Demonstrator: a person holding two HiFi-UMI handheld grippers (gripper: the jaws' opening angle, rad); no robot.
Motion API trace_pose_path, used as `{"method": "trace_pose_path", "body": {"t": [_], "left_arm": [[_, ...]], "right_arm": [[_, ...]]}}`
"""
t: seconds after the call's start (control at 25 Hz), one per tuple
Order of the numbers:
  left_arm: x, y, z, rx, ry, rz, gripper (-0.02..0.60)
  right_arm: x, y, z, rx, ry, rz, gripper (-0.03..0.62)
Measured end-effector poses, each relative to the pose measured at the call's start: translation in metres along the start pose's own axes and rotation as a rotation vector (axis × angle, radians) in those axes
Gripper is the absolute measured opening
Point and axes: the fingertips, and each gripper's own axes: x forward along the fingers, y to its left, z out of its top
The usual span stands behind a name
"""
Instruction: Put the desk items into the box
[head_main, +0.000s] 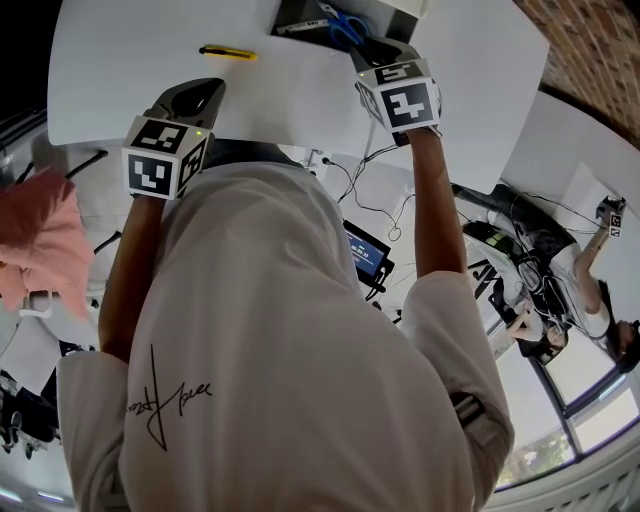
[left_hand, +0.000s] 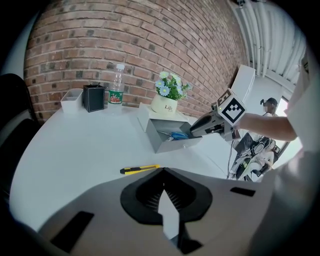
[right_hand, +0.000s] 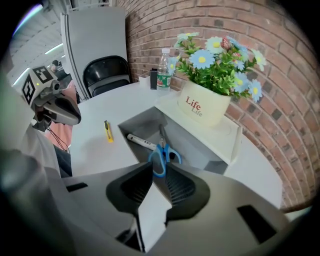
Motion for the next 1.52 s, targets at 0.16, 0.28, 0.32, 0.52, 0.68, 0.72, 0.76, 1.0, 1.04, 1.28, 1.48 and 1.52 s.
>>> {"method": "trace_pose_path", "body": {"t": [0.16,0.28,0.32,0.52,0.68,0.72,0.76,1.0,1.04,1.28,1.48,1.52], "left_arm": [[0.001,-0.008,-0.001,0.015,0.002,-0.003,0.006],[0.001,-0.013,-0.002,0.031,0.009,-0.004,0.006],[0.000,-0.014,-0.003,0.034,0.008,-0.006,0.006],[-0.004,-0.023,-0.004,0.041,0.001,-0.013,0.006],[0.000,-0.032,-0.007,0.055,0.007,-0.019,0.006],[0.000,-0.035,-0.008,0.061,0.008,-0.021,0.006],[0.000,-0.037,-0.008,0.066,0.007,-0.022,0.006],[-0.004,-0.053,-0.008,0.080,-0.006,-0.019,0.006],[-0.004,-0.056,-0.009,0.082,-0.005,-0.020,0.006],[-0.004,-0.072,-0.013,0.099,-0.008,-0.024,0.006],[-0.007,-0.078,-0.014,0.110,-0.019,-0.013,0.006],[-0.007,-0.079,-0.015,0.118,-0.018,-0.009,0.006]], "right_arm": [[-0.009,0.000,-0.006,0.017,-0.020,-0.020,0.087],[-0.016,0.004,-0.011,0.030,-0.028,-0.029,0.083],[-0.017,0.006,-0.013,0.033,-0.029,-0.028,0.081],[-0.027,0.018,-0.024,0.053,-0.037,-0.022,0.081],[-0.034,0.023,-0.033,0.077,-0.054,-0.016,0.075],[-0.036,0.025,-0.035,0.086,-0.059,-0.012,0.074],[-0.038,0.028,-0.037,0.094,-0.064,-0.008,0.072],[-0.050,0.040,-0.053,0.129,-0.089,0.009,0.058],[-0.051,0.042,-0.054,0.135,-0.100,0.015,0.057],[-0.063,0.056,-0.065,0.179,-0.136,0.024,0.041],[-0.072,0.067,-0.072,0.219,-0.160,0.016,0.031],[-0.074,0.068,-0.074,0.226,-0.163,0.017,0.031]]}}
